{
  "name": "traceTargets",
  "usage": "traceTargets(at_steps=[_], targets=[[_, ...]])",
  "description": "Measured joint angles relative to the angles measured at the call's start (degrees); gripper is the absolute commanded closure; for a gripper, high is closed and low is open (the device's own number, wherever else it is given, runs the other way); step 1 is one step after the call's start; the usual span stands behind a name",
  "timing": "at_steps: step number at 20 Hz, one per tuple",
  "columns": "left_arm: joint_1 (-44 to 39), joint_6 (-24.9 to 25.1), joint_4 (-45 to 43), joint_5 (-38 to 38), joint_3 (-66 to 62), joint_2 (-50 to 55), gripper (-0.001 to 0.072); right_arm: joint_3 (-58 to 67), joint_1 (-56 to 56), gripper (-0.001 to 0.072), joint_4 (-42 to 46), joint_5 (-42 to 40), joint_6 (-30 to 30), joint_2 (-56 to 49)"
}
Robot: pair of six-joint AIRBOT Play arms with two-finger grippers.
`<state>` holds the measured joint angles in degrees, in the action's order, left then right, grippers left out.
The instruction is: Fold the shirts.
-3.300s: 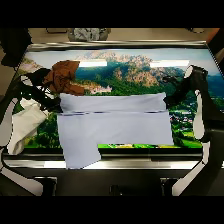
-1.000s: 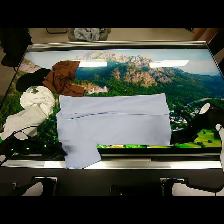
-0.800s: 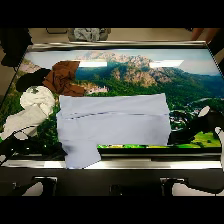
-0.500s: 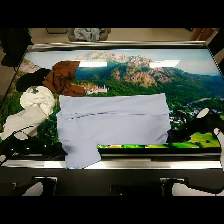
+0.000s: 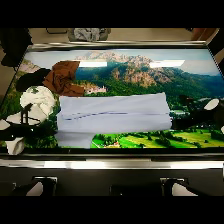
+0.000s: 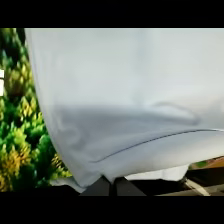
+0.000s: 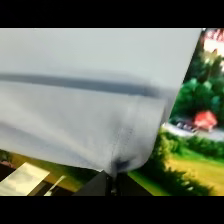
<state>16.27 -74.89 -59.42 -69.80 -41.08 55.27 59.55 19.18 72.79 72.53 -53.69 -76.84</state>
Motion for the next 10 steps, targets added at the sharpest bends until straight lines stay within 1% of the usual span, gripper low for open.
traceTargets(at_steps=[2, 4, 8, 10], targets=[[-0.81, -1.31, 0.04, 1.97, -4.57, 1.79, 0.0684, 5.42, -2.82, 0.0666, 1.03, -2.64, -0.83, -1.77], [-2.03, -2.12, 0.22, 3.93, -9.53, 6.19, 0.0683, 11.87, -5.22, 0.0666, 2.95, -4.94, -2.82, -5.99], [-3.82, -2.75, 0.26, 6.82, -21.59, 19.43, 0.0683, 24.55, -7.78, 0.0665, 4.72, -6.97, -6.82, -16.74], [-4.2, -3.45, 0.31, 6.95, -27.63, 26.45, 0.0682, 28.52, -8.26, 0.0665, 4.85, -7.43, -8.24, -21.03]])
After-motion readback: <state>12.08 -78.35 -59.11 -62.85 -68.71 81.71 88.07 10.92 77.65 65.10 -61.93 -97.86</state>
